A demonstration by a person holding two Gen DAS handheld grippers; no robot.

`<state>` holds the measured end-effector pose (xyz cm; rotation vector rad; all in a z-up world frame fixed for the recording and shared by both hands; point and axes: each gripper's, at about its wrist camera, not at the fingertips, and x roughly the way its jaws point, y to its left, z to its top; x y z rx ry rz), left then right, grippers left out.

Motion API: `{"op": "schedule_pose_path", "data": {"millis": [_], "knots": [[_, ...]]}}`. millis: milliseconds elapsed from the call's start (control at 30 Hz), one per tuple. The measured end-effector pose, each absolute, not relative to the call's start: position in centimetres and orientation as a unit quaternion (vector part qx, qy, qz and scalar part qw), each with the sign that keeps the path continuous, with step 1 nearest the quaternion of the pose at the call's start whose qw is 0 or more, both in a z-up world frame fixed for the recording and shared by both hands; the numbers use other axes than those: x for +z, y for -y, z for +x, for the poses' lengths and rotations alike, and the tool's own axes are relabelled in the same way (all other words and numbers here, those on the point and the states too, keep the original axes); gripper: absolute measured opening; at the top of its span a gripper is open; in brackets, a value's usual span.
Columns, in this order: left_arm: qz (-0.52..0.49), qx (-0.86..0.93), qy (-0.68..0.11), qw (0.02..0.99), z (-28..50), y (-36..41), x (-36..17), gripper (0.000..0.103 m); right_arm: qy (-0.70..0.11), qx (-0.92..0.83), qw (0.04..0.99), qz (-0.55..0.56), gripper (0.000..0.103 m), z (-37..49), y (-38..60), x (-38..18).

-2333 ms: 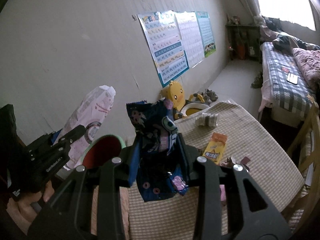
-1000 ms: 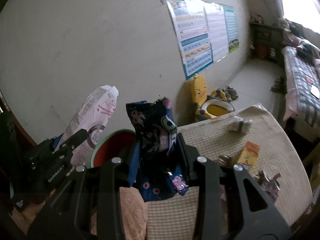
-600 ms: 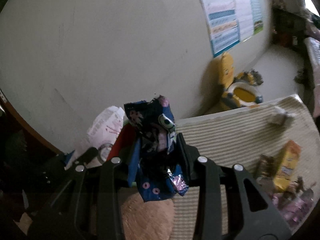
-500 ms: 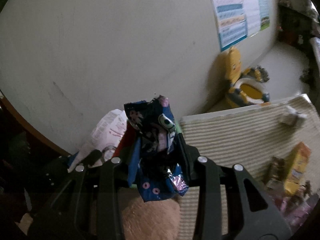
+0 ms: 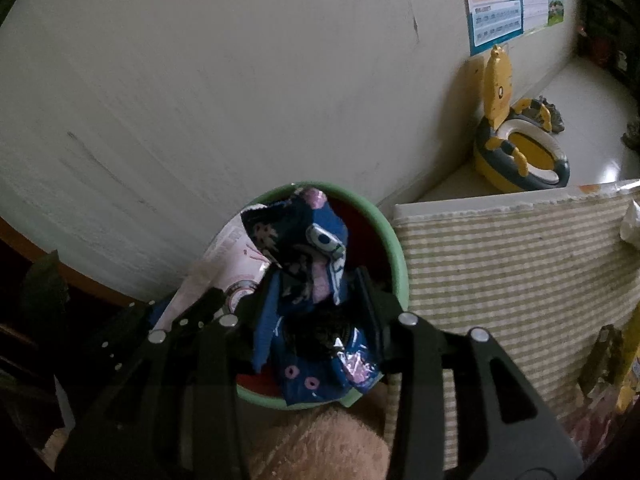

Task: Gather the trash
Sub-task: 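Open the left gripper over the green bin while the right releases the blue wrapper inside, then move both grippers back over the pile of wrappers on the table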

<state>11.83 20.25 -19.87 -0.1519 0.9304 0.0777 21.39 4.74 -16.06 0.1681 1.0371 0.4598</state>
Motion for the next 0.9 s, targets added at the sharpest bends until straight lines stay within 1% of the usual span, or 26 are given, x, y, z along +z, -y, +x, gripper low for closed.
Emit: {"op": "schedule_pose_path", "data": {"millis": [67, 133, 200, 300, 400, 600, 700, 767, 800, 900], "knots": [[-0.075, 0.039, -0.448, 0.89, 12.0, -20.4, -20.1, 0.03, -0.489, 0.215, 0.842, 0.075, 0.046, 21.5, -4.9, -16.1], [-0.076, 0.042, -0.445, 0.891, 11.9, -20.5, -20.1, 0.04, -0.486, 0.215, 0.844, 0.071, 0.053, 21.6, -5.0, -16.2], [-0.077, 0.041, -0.442, 0.893, 11.8, -20.6, -20.0, 0.04, -0.483, 0.215, 0.846, 0.071, 0.057, 21.6, -4.9, -16.1], [-0.077, 0.044, -0.441, 0.893, 11.7, -20.6, -19.8, 0.041, -0.483, 0.213, 0.846, 0.077, 0.057, 21.4, -4.5, -16.0], [-0.079, 0.048, -0.437, 0.895, 11.3, -20.7, -19.6, 0.047, -0.478, 0.212, 0.849, 0.081, 0.057, 20.9, -3.9, -15.6], [-0.075, 0.055, -0.433, 0.897, 10.7, -20.2, -18.6, 0.048, -0.461, 0.201, 0.86, 0.084, 0.057, 18.3, -1.3, -13.5], [-0.07, 0.05, -0.428, 0.9, 10.2, -19.2, -17.5, 0.049, -0.452, 0.192, 0.867, 0.086, 0.057, 16.7, 0.7, -12.5], [-0.065, 0.043, -0.422, 0.903, 9.8, -18.0, -16.6, 0.051, -0.447, 0.185, 0.871, 0.09, 0.057, 15.3, 2.5, -11.8], [-0.062, 0.038, -0.418, 0.906, 9.7, -17.4, -16.0, 0.054, -0.443, 0.181, 0.873, 0.091, 0.058, 14.5, 3.5, -11.5], [-0.055, 0.018, -0.408, 0.911, 8.9, -15.0, -14.6, 0.055, -0.436, 0.159, 0.882, 0.084, 0.058, 12.3, 6.3, -11.0]]}}
